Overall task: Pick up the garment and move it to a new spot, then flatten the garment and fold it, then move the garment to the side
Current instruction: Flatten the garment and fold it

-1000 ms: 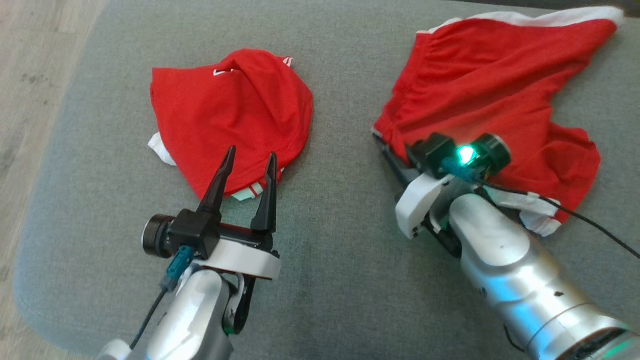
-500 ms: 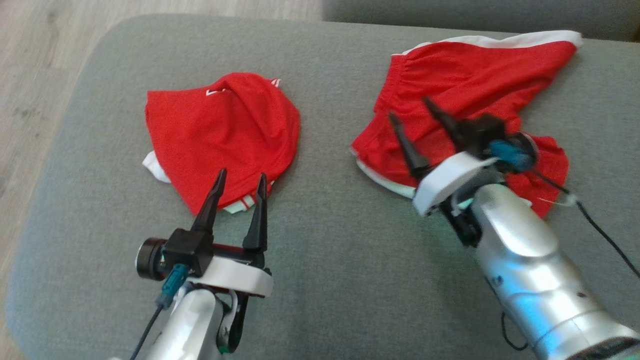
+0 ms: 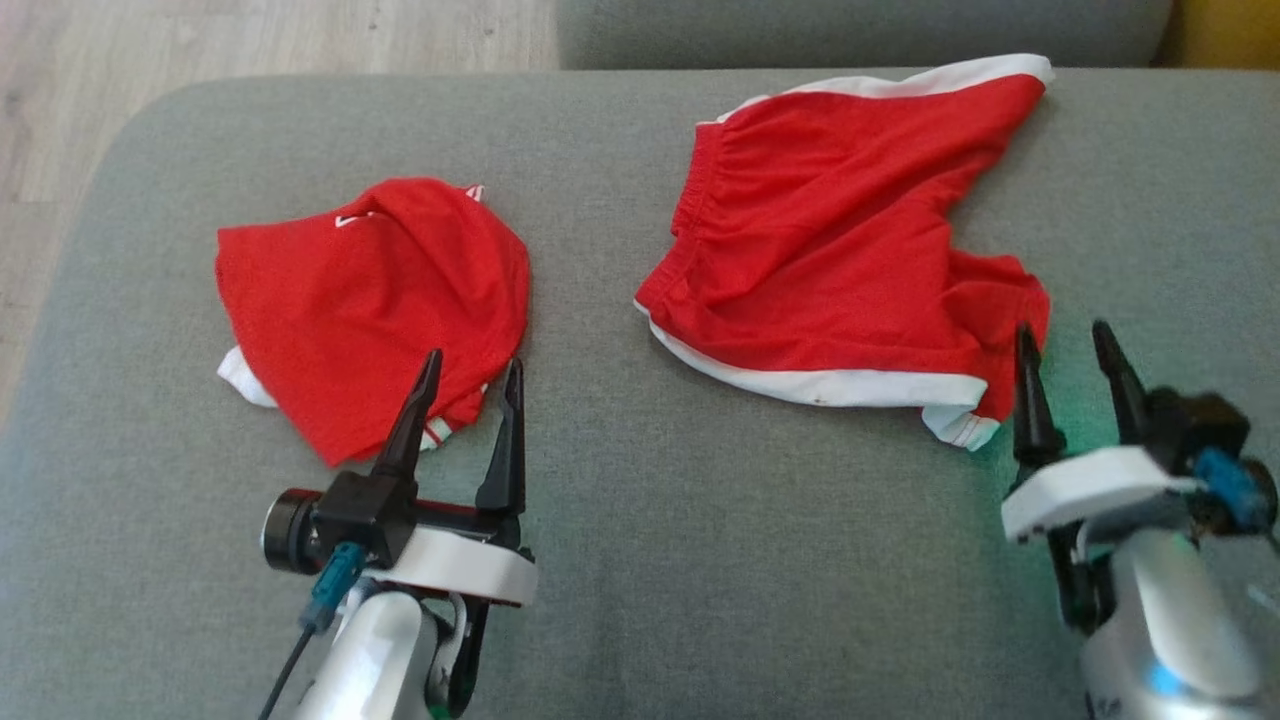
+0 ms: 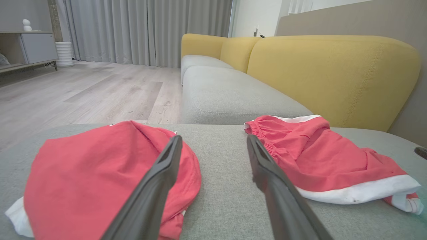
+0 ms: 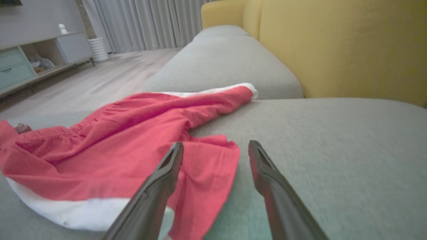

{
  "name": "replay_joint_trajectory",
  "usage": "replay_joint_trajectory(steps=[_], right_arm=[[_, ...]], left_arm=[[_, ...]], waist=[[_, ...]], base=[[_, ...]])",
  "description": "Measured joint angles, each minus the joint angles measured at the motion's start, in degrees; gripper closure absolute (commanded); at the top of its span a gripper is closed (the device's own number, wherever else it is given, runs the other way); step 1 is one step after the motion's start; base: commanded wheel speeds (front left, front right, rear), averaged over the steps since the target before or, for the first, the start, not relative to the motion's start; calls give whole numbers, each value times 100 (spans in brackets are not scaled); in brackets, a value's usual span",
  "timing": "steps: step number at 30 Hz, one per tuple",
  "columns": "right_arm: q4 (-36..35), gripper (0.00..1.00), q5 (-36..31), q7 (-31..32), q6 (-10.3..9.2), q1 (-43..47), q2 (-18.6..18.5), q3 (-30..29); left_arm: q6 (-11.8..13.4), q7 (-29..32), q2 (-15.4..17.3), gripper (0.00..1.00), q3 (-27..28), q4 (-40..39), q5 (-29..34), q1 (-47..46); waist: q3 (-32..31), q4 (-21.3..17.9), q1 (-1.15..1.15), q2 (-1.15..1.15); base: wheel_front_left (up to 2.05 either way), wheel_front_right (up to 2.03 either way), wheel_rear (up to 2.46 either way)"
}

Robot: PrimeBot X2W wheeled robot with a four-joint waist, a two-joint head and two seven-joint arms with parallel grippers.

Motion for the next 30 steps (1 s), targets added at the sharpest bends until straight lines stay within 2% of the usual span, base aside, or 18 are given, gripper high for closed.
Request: replay_joint_trajectory(steps=[4,8,10,14,19,24,25,26,27,30], right_arm=[[-252,0,-356,35,0,216,202,-445],[-386,0,-679,421,0,-14,214,-846],[-342,0,-659,614,0,-174,213,-824],[38,0,-589,1066,0,-528,220,-864],[601,0,-1072,1467,0,-855,216,-1090],[859,0,-1178,1549,0,-1092,193,-1072],[917,9,-1176,1561,0,-1148,185,-1045],[978,64,-1176,1566,0,-1200,182,-1027],[1018,100,-1176,1561,0,-1220,182,-1012],[1078,100,-1330,1502,0,-1223,188,-940]], left_arm=[[-4,0,1,0,-4,-15,0,-5],[-47,0,0,0,-31,-20,0,-32],[-49,0,0,0,-99,-18,-2,-90],[-49,0,-1,0,-168,-1,-2,-151],[-48,0,-2,0,-166,11,-2,-277],[-47,0,-2,0,-168,2,-3,-332],[-47,0,-3,0,-169,4,-3,-328],[-47,0,-2,0,-168,4,-3,-328],[-47,0,-2,0,-167,5,-3,-328],[-46,0,-2,0,-155,25,-2,-328]], waist=[[107,-34,1,0],[238,-3,2,0],[297,52,1,0],[453,160,2,0],[642,344,2,0],[721,418,1,0],[726,425,1,0],[726,426,1,0],[720,423,1,0],[671,396,1,0]], base=[[0,0,0],[0,0,0],[0,0,0],[0,0,0],[0,0,0],[0,0,0],[0,0,0],[0,0,0],[0,0,0],[0,0,0]])
